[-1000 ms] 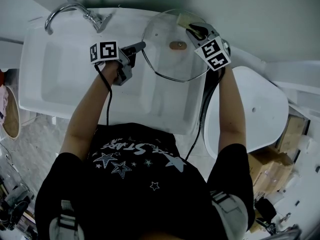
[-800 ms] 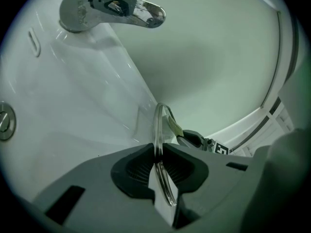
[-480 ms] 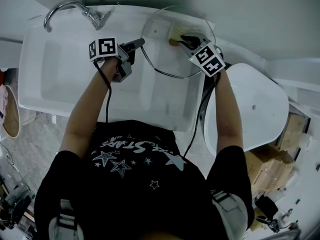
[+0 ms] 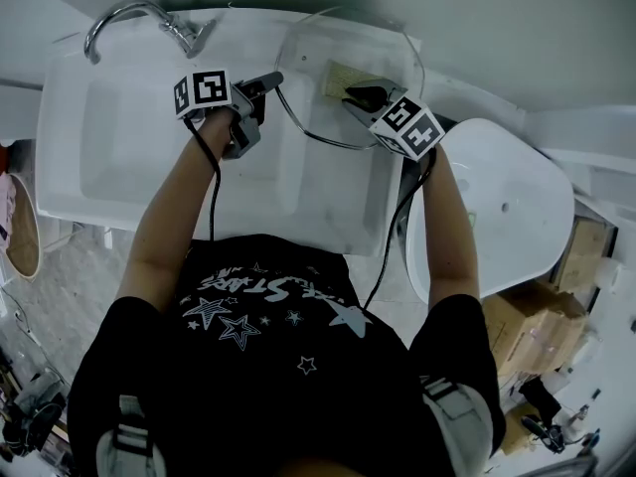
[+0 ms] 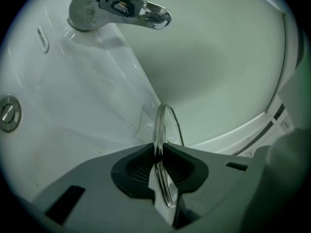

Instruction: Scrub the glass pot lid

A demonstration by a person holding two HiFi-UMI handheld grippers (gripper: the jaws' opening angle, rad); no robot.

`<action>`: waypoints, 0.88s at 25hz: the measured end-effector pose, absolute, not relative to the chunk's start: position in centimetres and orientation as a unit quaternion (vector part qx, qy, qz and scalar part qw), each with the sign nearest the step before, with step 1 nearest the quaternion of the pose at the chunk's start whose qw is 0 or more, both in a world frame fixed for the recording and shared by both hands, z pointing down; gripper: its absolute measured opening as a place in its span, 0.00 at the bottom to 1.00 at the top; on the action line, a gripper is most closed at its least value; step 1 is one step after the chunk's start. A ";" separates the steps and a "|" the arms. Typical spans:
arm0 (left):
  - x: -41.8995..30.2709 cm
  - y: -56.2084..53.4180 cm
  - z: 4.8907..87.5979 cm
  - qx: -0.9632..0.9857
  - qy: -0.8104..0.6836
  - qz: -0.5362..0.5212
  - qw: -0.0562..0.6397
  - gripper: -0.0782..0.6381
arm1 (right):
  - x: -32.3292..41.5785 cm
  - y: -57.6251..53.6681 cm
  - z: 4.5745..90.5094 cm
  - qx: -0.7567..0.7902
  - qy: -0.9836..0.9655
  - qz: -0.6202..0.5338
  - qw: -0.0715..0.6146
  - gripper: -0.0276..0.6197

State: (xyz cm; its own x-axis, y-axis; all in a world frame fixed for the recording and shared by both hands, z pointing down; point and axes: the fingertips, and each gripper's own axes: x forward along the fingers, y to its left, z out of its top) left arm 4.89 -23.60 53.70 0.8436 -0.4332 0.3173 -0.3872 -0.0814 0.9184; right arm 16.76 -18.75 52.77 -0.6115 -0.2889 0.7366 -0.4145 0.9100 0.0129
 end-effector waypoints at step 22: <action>4.6 -23.6 54.0 0.732 -0.292 -0.013 0.615 0.19 | 14.8 -9.4 52.1 0.074 -0.895 0.191 0.396 0.15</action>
State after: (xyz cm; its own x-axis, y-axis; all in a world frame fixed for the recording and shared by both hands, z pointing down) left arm 4.59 -23.59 53.96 0.8293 -0.4435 0.3398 -0.4114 -0.0733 0.9085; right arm 14.83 -9.37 52.09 -0.6755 0.0181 0.7372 -0.2842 0.9161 -0.2830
